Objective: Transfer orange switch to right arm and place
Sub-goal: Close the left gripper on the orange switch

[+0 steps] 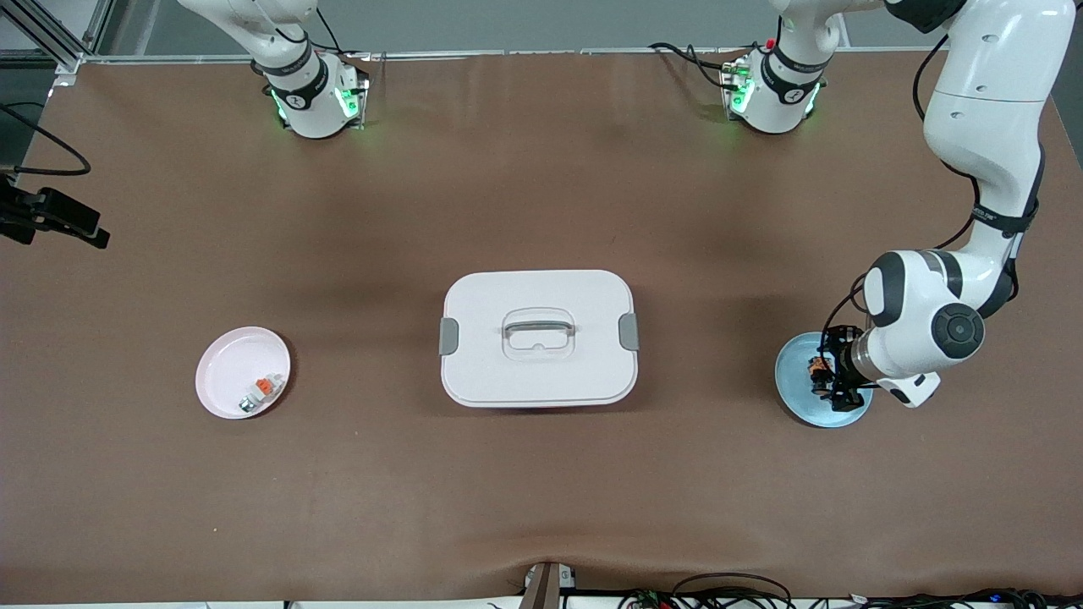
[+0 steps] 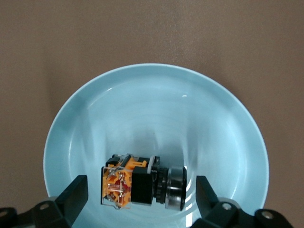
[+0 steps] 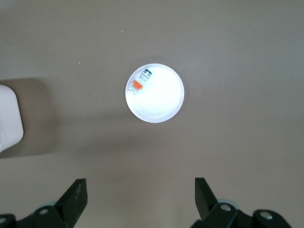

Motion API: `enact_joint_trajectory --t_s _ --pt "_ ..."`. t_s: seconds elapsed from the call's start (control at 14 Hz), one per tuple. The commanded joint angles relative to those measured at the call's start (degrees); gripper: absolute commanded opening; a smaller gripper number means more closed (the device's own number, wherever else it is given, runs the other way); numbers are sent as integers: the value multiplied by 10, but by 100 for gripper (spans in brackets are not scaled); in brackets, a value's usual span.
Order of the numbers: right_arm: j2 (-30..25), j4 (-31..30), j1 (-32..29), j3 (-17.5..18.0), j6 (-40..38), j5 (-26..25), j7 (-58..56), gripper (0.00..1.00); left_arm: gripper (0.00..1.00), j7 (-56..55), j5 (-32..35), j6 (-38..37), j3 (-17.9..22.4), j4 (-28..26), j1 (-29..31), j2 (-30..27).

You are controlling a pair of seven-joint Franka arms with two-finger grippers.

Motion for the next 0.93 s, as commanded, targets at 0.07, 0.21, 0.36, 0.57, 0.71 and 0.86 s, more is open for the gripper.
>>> enact_joint_trajectory --t_s 0.07,0.21,0.36,0.57,0.71,0.86 --pt "-5 -1 -1 2 -4 -10 5 100 100 -7 18 -5 1 -1 -4 1" --pt "-5 -1 -2 2 -5 -10 5 100 100 -6 19 -1 1 0 -4 6" --pt "-5 -1 -2 2 -5 -10 5 100 100 -5 23 0 1 -1 -1 6" --pt "-5 -1 -2 2 -5 -10 5 100 57 -4 36 -1 0 -1 1 5" --pt "-5 -2 -2 1 -5 -10 5 100 23 -5 36 -1 -1 0 5 -1" --pt "-5 -2 -2 1 -5 -10 5 100 3 -7 36 -5 -1 1 4 -12"
